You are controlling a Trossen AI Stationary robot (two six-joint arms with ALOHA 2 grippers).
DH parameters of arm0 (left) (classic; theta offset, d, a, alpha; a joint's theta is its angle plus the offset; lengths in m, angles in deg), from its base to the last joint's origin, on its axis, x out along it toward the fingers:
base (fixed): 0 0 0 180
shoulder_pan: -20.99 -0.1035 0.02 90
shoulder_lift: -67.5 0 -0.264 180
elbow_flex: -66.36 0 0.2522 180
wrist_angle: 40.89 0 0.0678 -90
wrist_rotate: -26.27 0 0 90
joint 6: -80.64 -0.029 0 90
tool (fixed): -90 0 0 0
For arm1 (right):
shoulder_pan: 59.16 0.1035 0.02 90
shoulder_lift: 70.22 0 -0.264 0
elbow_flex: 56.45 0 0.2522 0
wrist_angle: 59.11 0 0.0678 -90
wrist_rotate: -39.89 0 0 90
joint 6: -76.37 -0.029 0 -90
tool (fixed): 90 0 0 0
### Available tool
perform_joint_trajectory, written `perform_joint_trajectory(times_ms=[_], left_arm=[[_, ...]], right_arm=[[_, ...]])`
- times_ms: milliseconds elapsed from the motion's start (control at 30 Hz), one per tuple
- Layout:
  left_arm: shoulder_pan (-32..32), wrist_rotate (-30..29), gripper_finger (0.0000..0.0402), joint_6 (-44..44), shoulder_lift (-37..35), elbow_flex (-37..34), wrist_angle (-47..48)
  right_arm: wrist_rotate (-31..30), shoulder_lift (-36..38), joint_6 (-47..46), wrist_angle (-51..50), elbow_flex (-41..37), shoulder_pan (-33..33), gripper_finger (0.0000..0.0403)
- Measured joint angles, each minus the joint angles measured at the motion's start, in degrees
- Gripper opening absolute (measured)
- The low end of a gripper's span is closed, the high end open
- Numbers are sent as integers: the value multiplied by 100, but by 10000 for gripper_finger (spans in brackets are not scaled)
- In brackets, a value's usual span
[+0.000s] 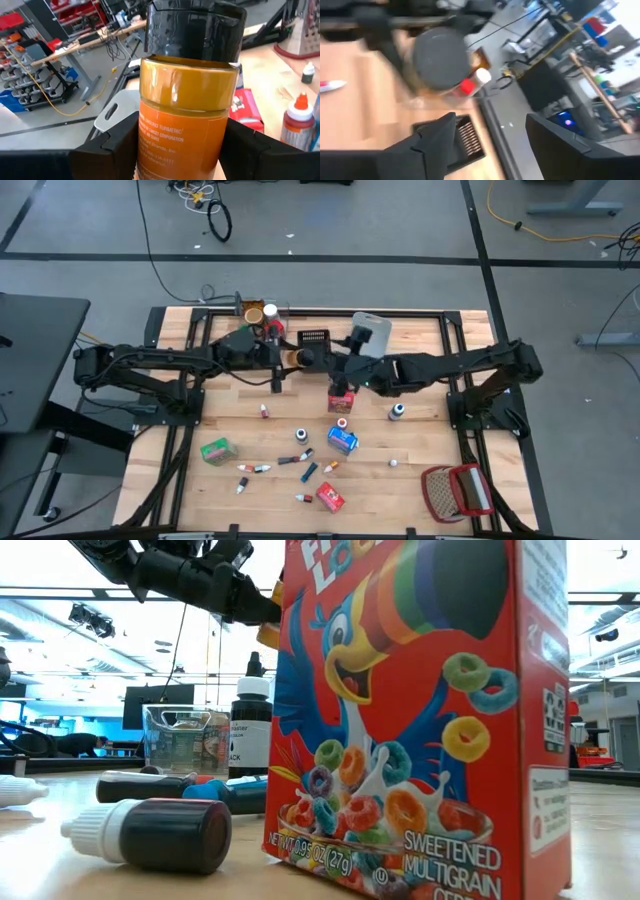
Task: Pick & Place Kitchen Items
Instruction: Put the black seasoning bottle into the transparent bin
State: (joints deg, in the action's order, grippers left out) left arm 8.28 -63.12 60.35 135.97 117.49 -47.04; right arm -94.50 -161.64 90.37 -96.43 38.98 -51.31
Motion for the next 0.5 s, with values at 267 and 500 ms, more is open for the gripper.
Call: perform_joint_trajectory(times_ms=[267,500], left_arm=[[0,23,228,-3,0,0,-300],[-2,45,228,128,-2,0,-372]], right_arm=[[531,122,-827,236,-772,94,258],[2070,108,676,5468,-2949,-401,258]])
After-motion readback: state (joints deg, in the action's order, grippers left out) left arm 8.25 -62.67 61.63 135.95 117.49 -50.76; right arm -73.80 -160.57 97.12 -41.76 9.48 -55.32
